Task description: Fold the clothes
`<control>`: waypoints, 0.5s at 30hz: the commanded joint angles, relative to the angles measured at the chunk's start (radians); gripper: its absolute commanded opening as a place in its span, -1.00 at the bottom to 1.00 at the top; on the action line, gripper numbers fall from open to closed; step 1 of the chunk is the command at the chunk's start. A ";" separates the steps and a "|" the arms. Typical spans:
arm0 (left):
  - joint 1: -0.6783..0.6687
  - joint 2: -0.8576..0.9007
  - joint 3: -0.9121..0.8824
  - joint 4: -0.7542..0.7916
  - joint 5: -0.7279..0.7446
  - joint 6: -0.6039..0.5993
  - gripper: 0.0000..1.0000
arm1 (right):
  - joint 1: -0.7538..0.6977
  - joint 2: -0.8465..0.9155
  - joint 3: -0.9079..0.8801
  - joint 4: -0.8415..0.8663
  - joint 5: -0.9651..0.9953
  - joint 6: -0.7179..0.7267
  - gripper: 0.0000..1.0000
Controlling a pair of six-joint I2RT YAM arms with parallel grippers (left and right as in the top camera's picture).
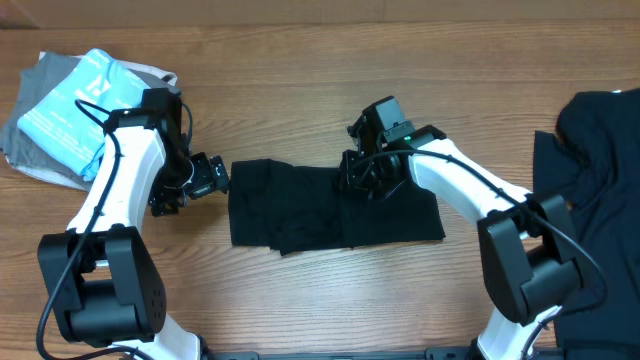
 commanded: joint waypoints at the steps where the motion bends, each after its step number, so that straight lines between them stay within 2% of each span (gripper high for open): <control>1: 0.000 -0.026 0.017 0.002 -0.007 0.001 1.00 | 0.003 0.009 0.005 0.015 0.001 -0.007 -0.53; 6: 0.000 -0.026 0.017 0.002 -0.007 0.001 1.00 | -0.078 -0.062 0.098 -0.100 -0.037 -0.069 -0.39; 11: 0.000 -0.026 0.017 0.002 -0.007 0.001 1.00 | -0.227 -0.165 0.230 -0.376 -0.004 -0.156 -0.29; 15: 0.000 -0.026 0.017 0.002 -0.007 0.001 1.00 | -0.341 -0.218 0.238 -0.554 0.091 -0.225 -0.21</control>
